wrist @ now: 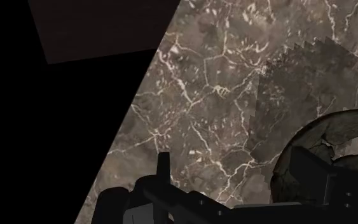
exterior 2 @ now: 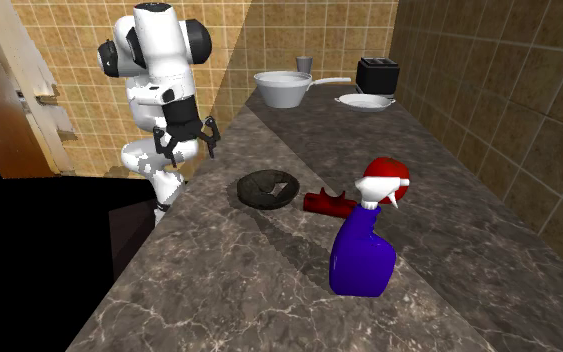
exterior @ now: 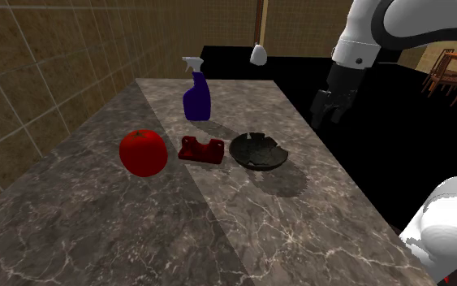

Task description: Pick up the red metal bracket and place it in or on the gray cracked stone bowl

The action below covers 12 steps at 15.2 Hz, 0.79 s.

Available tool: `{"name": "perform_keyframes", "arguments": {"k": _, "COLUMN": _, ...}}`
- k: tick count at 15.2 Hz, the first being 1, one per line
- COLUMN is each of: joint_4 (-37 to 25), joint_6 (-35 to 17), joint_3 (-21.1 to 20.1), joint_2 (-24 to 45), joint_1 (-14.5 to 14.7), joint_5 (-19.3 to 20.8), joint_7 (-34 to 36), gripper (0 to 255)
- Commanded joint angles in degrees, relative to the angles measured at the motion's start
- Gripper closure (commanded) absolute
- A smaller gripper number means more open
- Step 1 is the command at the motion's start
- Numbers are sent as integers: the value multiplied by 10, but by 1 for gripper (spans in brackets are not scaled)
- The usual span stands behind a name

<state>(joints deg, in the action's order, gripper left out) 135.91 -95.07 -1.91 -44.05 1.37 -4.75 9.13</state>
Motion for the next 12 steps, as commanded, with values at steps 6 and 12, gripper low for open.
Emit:
{"name": "perform_keyframes", "arguments": {"k": 6, "joint_4": -50, "joint_6": -52, "joint_3": -36, "joint_2": 92, "joint_1": 22, "joint_5": -6, "joint_7": 1, "gripper": 0}}
{"name": "perform_keyframes", "arguments": {"k": 12, "joint_4": -127, "joint_6": -98, "joint_3": -79, "joint_2": 203, "joint_1": 42, "joint_5": 1, "joint_7": 7, "gripper": 0}}
